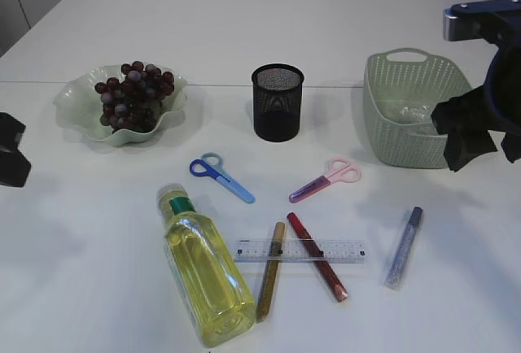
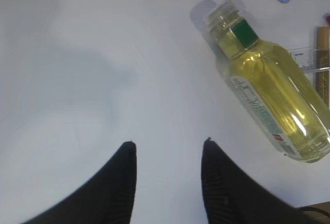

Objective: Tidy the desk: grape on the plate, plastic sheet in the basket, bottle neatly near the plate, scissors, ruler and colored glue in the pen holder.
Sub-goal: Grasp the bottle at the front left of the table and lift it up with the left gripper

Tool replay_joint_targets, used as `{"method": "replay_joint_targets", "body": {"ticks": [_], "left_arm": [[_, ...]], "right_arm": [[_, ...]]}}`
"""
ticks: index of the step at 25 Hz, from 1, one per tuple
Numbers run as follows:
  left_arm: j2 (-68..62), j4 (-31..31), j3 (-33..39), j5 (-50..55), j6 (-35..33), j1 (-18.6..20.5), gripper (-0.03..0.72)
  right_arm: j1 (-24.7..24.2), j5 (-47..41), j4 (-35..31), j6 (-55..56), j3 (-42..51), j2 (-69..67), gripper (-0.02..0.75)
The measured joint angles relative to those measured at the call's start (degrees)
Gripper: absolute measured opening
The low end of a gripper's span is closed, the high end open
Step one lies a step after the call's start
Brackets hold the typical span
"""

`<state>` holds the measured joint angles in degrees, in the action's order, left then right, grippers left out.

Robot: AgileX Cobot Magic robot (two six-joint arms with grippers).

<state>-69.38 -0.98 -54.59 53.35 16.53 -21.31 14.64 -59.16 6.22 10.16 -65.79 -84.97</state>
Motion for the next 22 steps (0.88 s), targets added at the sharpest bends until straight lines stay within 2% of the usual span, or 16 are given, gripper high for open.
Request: {"method": "replay_joint_targets", "body": {"ticks": [5,8,14,17,22], "left_arm": [[-0.3,-3.0,0.0,-3.6,14.1,-11.0,0.309],[-2.1,-3.3,0.0,-7.0,20.6,-15.4,0.309],[-9.4,-3.9,-0.1,-9.5,30.8,-20.6,0.309],[-13.0,-4.0,-0.7,-11.1,38.0,-23.9,0.309],[-18.5,-3.5,-6.0,-14.2,50.4,-28.8,0.309]], "right_arm": [[0.0,0.0,0.0,0.0,0.0,1.7,0.531],[0.0,0.0,-0.1,0.0,0.0,1.7,0.531],[0.0,0.2,-0.1,0.0,0.0,1.7,0.531],[0.0,0.3,-0.1,0.0,0.0,1.7,0.531],[0.0,0.6,-0.1,0.0,0.0,1.7,0.531]]}}
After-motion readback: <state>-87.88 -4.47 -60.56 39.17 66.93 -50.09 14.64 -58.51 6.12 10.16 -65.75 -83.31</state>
